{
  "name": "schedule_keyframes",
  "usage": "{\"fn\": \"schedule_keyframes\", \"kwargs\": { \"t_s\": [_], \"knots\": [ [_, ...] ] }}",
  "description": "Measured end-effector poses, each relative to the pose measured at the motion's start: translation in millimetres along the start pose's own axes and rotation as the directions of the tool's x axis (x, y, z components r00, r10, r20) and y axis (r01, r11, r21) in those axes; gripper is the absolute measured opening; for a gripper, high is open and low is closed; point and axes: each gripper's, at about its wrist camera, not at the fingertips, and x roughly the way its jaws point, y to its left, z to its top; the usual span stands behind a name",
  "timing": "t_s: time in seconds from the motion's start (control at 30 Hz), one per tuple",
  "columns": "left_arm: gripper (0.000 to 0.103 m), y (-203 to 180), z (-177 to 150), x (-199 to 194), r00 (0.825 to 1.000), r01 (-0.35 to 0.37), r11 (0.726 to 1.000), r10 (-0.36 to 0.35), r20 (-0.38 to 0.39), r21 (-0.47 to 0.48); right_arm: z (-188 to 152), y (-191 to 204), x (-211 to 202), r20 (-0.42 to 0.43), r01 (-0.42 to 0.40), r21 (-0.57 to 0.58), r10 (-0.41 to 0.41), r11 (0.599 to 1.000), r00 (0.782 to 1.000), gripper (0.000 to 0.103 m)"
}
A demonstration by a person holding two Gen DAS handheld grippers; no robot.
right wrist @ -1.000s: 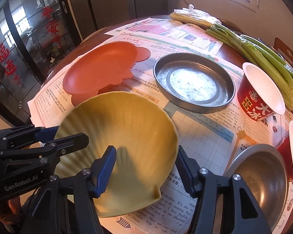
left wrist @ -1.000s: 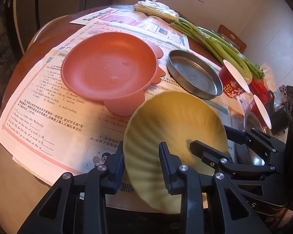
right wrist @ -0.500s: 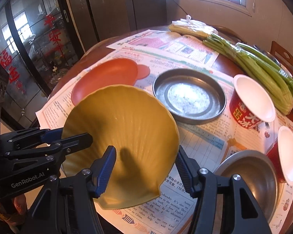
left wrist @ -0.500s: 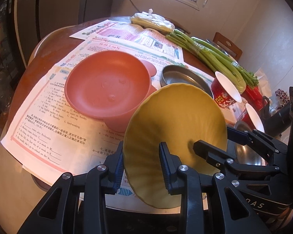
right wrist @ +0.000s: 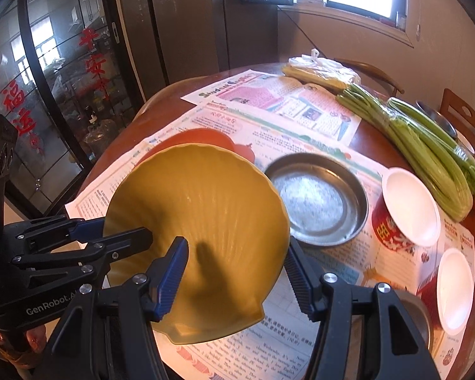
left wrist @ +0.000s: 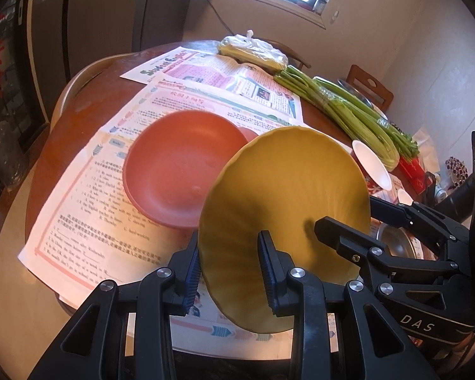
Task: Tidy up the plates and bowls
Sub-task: 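Lift the yellow plate and carry it over the pink plate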
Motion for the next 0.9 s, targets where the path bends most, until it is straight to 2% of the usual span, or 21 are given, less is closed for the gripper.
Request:
{"fn": "schedule_keyframes", "kwargs": {
  "t_s": [0.47,0.9],
  "knots": [
    [0.034,29.9,23.3,10.1,1.000,-0.006,0.999,0.006,-0.013,-0.038,41.3,21.9,23.5,-0.013,0.024,-0.062,-0.025,0.998,1.000,0.062],
    [0.034,54.1,43.9,23.3,0.999,-0.034,0.997,0.032,-0.022,-0.070,70.6,30.5,53.0,-0.038,-0.002,-0.067,0.000,0.998,0.999,0.062]
  ]
}}
